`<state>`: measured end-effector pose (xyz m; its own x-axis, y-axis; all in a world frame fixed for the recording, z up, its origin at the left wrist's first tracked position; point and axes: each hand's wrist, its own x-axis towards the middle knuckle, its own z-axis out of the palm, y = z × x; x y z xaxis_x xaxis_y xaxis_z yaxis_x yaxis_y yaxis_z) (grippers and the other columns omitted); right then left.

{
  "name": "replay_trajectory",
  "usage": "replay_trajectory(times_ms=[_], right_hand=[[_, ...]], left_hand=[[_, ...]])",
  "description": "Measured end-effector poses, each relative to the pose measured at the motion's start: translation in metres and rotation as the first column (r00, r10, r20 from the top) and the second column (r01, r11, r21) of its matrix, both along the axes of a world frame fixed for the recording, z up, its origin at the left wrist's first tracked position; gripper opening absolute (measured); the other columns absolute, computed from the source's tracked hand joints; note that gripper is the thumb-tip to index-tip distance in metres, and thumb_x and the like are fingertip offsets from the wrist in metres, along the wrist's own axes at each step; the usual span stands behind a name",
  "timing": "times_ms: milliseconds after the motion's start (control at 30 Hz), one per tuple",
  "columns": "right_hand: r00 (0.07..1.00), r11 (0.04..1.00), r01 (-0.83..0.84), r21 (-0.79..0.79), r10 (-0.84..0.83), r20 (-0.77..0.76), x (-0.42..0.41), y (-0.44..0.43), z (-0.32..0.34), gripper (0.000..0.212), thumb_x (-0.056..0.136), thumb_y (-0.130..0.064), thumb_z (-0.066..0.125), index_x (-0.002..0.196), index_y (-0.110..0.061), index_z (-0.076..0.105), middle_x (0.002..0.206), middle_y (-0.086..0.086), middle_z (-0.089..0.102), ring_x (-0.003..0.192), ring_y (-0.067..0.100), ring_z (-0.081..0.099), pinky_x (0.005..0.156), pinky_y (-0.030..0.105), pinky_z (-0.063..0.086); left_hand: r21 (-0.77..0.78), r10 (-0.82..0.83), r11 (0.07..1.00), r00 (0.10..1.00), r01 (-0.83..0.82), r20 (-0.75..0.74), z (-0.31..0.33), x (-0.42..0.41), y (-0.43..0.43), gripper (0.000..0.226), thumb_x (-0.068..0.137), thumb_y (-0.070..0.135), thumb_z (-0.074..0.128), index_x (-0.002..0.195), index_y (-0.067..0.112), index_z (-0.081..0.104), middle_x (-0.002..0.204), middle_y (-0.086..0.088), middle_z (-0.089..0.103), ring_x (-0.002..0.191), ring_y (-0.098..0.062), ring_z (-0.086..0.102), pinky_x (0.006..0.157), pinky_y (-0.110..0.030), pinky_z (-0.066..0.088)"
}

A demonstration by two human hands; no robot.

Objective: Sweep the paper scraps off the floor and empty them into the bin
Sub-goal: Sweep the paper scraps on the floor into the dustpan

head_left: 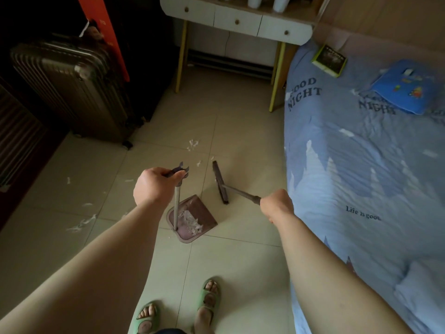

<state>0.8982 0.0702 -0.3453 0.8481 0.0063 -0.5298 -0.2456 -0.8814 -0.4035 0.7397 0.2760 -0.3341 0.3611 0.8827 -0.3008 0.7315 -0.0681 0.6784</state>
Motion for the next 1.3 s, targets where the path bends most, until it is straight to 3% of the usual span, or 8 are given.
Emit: replay_trajectory(times_ms=[167, 267, 567, 733, 900, 967, 1133, 1300], right_hand=[[0.997, 0.997, 0.07, -0.045, -0.069, 0.033, 0.024, -0.029, -0.004, 0.006, 0.085, -0.007, 0.056, 0.085, -0.003, 0.06, 0.1, 0.019, 0.068, 0.094, 0.037, 0.068, 0.076, 0.034, 0.053], [0.994, 0.991, 0.107, -0.082, -0.106, 0.022, 0.037, -0.041, -0.008, 0.026, 0.088, -0.006, 0.055, 0.11, 0.004, 0.064, 0.108, 0.02, 0.068, 0.094, 0.036, 0.067, 0.076, 0.035, 0.054], [0.999, 0.992, -0.019, -0.128, 0.015, -0.036, 0.043, -0.007, -0.02, 0.031, 0.092, -0.005, 0.051, 0.121, 0.003, 0.059, 0.121, 0.018, 0.064, 0.11, 0.035, 0.063, 0.079, 0.032, 0.049], [0.993, 0.999, -0.05, -0.008, 0.049, -0.103, 0.035, 0.021, -0.021, 0.026, 0.087, -0.007, 0.056, 0.111, 0.0, 0.061, 0.115, 0.018, 0.065, 0.1, 0.036, 0.065, 0.078, 0.034, 0.052], [0.999, 0.999, -0.021, 0.032, 0.022, -0.036, 0.055, 0.017, -0.01, 0.002, 0.084, -0.007, 0.055, 0.086, -0.007, 0.055, 0.089, 0.012, 0.059, 0.078, 0.031, 0.057, 0.066, 0.03, 0.046], [1.0, 0.999, 0.001, 0.039, -0.001, -0.015, 0.062, 0.013, -0.007, 0.008, 0.085, -0.007, 0.055, 0.078, -0.008, 0.052, 0.088, 0.012, 0.06, 0.079, 0.032, 0.06, 0.066, 0.03, 0.048], [0.999, 0.999, 0.003, -0.035, -0.001, 0.049, 0.073, 0.005, -0.004, 0.024, 0.093, -0.008, 0.052, 0.114, 0.0, 0.061, 0.115, 0.018, 0.066, 0.107, 0.037, 0.063, 0.075, 0.032, 0.046], [0.996, 0.994, 0.05, -0.1, -0.041, 0.083, 0.097, 0.005, -0.004, 0.034, 0.098, -0.007, 0.043, 0.128, 0.004, 0.053, 0.131, 0.021, 0.058, 0.12, 0.038, 0.056, 0.092, 0.036, 0.046]], left_hand=[[0.021, -0.023, 1.0, 1.0, 0.023, -0.015, 0.0, 0.018, 0.001, 0.023, 0.081, 0.049, 0.072, 0.079, 0.027, 0.075, 0.06, 0.005, 0.064, 0.054, -0.014, 0.056, 0.047, -0.021, 0.033], [0.031, -0.03, 0.999, 0.999, 0.031, -0.023, -0.005, 0.027, 0.001, 0.027, 0.079, 0.051, 0.072, 0.08, 0.024, 0.077, 0.057, 0.005, 0.063, 0.052, -0.015, 0.056, 0.047, -0.021, 0.032], [0.038, -0.016, 0.999, 0.999, 0.018, -0.045, -0.011, 0.05, 0.006, 0.029, 0.078, 0.053, 0.07, 0.076, 0.025, 0.077, 0.057, 0.004, 0.064, 0.047, -0.013, 0.051, 0.045, -0.019, 0.029], [0.031, -0.012, 0.999, 0.999, 0.014, -0.043, -0.007, 0.058, 0.003, 0.028, 0.079, 0.052, 0.071, 0.075, 0.025, 0.077, 0.057, 0.004, 0.064, 0.047, -0.014, 0.052, 0.046, -0.02, 0.031], [0.046, -0.019, 0.999, 0.999, 0.02, -0.033, 0.004, 0.07, 0.005, 0.024, 0.081, 0.051, 0.071, 0.072, 0.028, 0.072, 0.06, 0.008, 0.064, 0.054, -0.012, 0.057, 0.048, -0.021, 0.038], [0.048, -0.025, 0.998, 0.999, 0.027, -0.027, 0.009, 0.076, 0.006, 0.025, 0.081, 0.05, 0.071, 0.071, 0.028, 0.072, 0.058, 0.008, 0.063, 0.052, -0.012, 0.056, 0.048, -0.021, 0.037], [0.036, -0.036, 0.999, 0.999, 0.036, -0.008, 0.017, 0.094, 0.015, 0.028, 0.081, 0.049, 0.071, 0.061, 0.03, 0.067, 0.057, 0.009, 0.061, 0.055, -0.011, 0.057, 0.049, -0.022, 0.037], [0.011, -0.05, 0.999, 0.999, 0.05, -0.008, 0.014, 0.113, 0.032, 0.031, 0.08, 0.05, 0.071, 0.059, 0.027, 0.068, 0.055, 0.007, 0.062, 0.056, -0.016, 0.06, 0.049, -0.022, 0.037]])
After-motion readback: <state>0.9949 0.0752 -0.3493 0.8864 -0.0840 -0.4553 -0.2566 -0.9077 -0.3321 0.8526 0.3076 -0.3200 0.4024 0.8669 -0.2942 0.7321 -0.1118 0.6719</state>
